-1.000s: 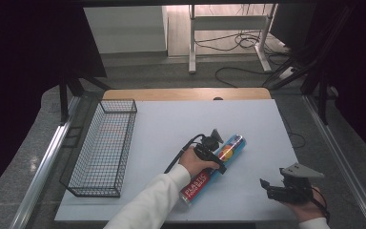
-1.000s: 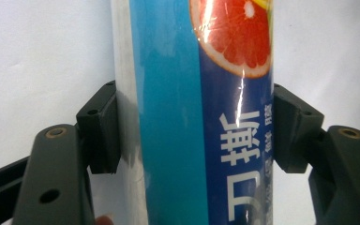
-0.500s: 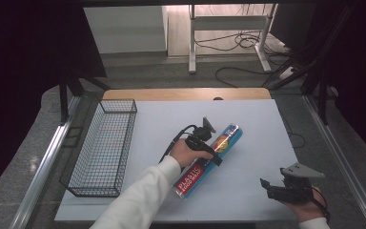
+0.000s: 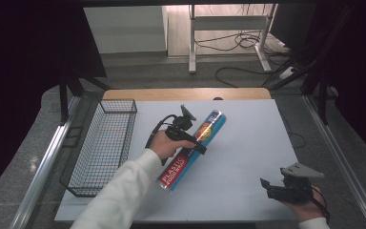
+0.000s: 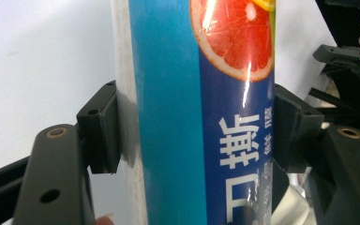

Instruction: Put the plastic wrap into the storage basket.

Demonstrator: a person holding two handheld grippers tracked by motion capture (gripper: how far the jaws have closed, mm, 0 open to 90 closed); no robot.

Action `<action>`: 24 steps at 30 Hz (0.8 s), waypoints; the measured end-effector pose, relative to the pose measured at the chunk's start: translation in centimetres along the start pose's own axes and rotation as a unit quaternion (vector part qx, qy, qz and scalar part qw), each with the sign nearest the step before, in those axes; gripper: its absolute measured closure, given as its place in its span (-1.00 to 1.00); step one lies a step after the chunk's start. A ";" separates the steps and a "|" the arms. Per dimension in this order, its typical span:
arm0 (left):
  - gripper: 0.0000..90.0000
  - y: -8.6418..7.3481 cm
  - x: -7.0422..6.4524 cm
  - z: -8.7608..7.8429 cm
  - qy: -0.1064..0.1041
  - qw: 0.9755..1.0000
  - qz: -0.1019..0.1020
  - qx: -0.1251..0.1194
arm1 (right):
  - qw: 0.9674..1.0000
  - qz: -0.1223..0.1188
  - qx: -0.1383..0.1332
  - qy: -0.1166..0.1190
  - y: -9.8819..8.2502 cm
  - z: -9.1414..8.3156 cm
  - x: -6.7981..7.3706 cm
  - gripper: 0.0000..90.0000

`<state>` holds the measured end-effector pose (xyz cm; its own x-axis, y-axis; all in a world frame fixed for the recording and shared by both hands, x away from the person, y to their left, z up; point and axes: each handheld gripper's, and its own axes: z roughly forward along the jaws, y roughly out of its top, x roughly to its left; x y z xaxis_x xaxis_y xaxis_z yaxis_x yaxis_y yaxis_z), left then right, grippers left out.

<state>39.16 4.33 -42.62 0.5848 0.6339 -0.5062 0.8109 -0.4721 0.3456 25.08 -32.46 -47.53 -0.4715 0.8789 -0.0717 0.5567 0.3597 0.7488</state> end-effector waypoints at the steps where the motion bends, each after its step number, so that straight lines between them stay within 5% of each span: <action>1: -0.30 -0.1 0.2 -0.4 0.000 1.000 -0.002 -0.003 | 1.000 0.000 0.000 0.000 0.0 0.0 0.0 -0.60; 13: -0.30 -2.2 2.0 -4.8 0.018 0.999 -0.021 -0.031 | 1.000 -0.002 0.004 -0.001 0.1 0.3 0.1 -0.59; 24: -0.30 -4.1 4.7 -9.2 0.050 0.996 -0.054 -0.052 | 1.000 -0.007 0.004 0.002 0.4 0.6 0.3 -0.60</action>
<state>38.75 14.87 -39.09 0.4883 0.7383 -0.4653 0.8641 -0.3345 0.3760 25.53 -31.87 -47.64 -0.4829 0.8721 -0.0792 0.5556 0.3750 0.7420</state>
